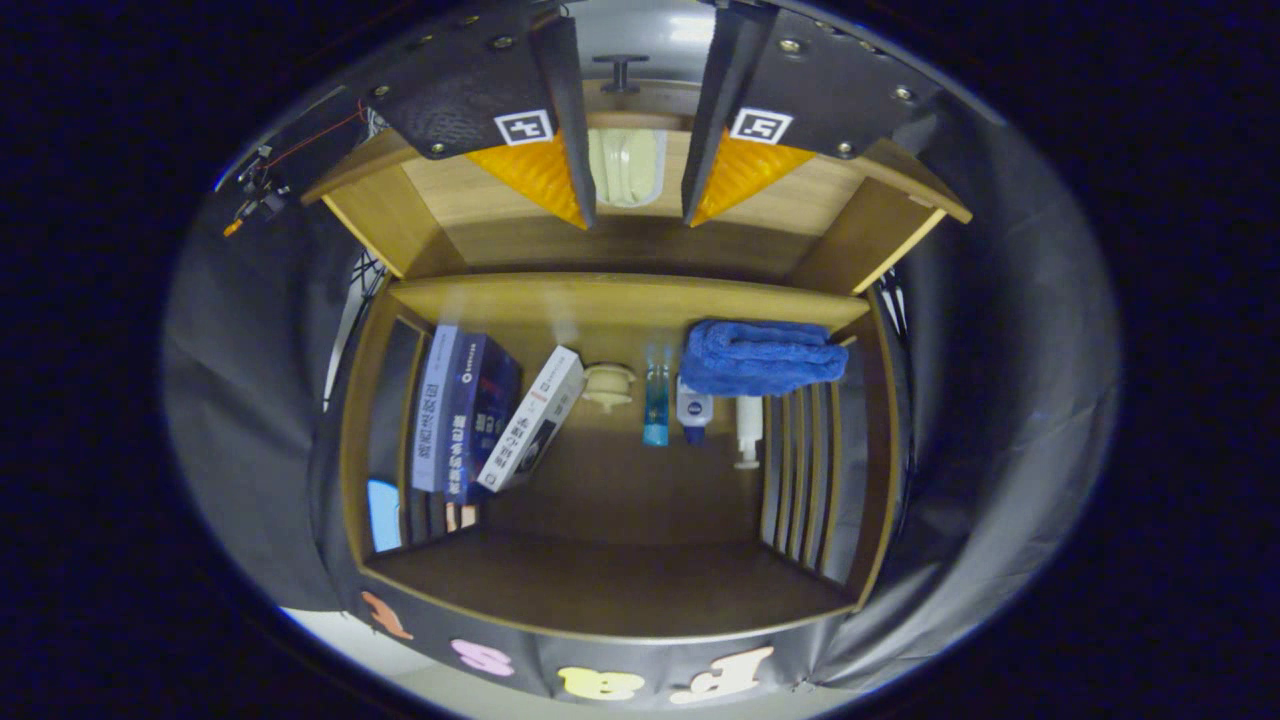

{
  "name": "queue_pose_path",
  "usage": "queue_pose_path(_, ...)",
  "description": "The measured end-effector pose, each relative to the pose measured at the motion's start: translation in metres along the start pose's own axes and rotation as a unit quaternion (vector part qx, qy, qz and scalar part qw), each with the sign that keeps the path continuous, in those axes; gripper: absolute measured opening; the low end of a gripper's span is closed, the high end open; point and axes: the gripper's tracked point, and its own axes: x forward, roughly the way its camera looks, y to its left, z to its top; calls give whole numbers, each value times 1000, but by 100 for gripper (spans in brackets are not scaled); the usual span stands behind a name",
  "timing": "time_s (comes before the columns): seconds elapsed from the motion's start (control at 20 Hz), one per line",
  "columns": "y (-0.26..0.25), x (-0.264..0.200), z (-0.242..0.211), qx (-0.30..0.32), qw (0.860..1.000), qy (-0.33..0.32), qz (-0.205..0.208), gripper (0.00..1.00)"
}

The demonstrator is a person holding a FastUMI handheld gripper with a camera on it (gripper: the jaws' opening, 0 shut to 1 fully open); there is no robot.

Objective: Pull open the drawer, take out the items inside it, and place them on the countertop above the cabinet.

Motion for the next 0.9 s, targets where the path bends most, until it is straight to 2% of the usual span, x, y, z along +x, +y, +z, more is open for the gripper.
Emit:
queue_pose_path(0.15, -2, 37, -2, -3, 999, 39, 3, 50)
queue_pose_path(0.3, -13, 67, -25, 10, 995, 100, -11, 50)
queue_pose_path(0.6, -16, 84, -72, 65, 978, 199, -4, 50)
queue_pose_path(0.85, -20, 91, -102, 36, 965, 260, -5, 50)
queue_pose_path(0.9, -18, 91, -101, 31, 966, 256, -1, 51)
